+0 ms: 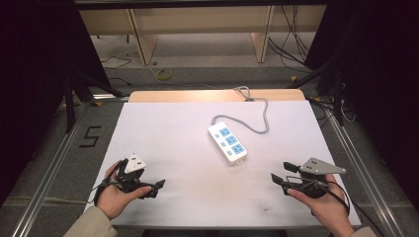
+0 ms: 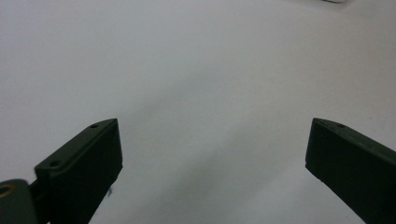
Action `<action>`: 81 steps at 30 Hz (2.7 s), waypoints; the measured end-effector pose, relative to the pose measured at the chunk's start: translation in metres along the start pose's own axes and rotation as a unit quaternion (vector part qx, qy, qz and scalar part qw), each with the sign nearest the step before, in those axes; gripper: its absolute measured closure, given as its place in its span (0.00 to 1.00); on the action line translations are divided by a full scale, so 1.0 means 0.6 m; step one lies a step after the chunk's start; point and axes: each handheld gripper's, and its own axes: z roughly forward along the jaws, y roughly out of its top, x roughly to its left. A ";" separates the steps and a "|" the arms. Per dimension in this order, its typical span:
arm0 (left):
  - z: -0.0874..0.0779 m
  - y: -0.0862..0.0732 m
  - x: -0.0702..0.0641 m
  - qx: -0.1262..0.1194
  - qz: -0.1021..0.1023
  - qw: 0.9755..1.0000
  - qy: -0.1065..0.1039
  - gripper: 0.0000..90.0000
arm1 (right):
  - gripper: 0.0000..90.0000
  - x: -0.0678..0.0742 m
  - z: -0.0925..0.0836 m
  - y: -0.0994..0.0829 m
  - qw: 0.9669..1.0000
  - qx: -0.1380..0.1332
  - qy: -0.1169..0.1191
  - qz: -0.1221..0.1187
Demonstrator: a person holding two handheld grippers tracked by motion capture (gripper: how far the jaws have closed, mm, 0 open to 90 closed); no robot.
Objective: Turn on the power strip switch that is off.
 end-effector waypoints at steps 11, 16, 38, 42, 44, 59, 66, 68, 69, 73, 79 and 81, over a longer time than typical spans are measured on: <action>-0.001 -0.001 0.002 0.002 0.004 1.000 0.006 0.05 | 0.70 0.001 -0.005 0.004 1.000 -0.001 -0.017 -0.003; 0.000 0.000 0.002 0.000 0.002 1.000 0.007 0.06 | 0.88 0.002 -0.003 0.006 1.000 0.004 -0.016 -0.011; 0.004 0.003 -0.001 0.005 0.008 1.000 0.003 0.07 | 1.00 0.006 0.014 0.029 0.999 0.003 -0.026 -0.019; 0.004 0.003 -0.001 0.006 0.009 1.000 0.002 0.07 | 1.00 0.008 0.018 0.033 1.000 0.002 -0.024 -0.020; 0.005 0.003 -0.002 0.005 0.008 1.000 0.002 0.07 | 1.00 0.009 0.020 0.035 1.000 0.002 -0.023 -0.021; 0.005 0.003 -0.002 0.006 0.009 1.000 0.002 0.07 | 1.00 0.017 0.041 0.049 0.999 0.007 -0.016 -0.027; 0.006 0.003 -0.002 0.006 0.010 1.000 0.002 0.07 | 1.00 0.017 0.049 0.054 0.999 0.009 -0.017 -0.031; 0.006 0.003 -0.002 0.006 0.010 1.000 0.002 0.07 | 1.00 0.017 0.052 0.056 0.999 0.009 -0.017 -0.031; 0.006 0.003 -0.002 0.005 0.010 1.000 0.002 0.07 | 1.00 0.017 0.052 0.056 0.999 0.009 -0.017 -0.031; 0.006 0.003 -0.002 0.005 0.010 1.000 0.001 0.07 | 1.00 0.019 0.059 0.061 0.999 0.011 -0.017 -0.034; 0.005 0.003 -0.003 0.005 0.010 1.000 0.001 0.07 | 1.00 0.021 0.067 0.067 0.999 0.011 -0.015 -0.033; 0.005 0.003 -0.003 0.005 0.010 1.000 0.001 0.07 | 1.00 0.022 0.070 0.069 0.999 0.012 -0.015 -0.035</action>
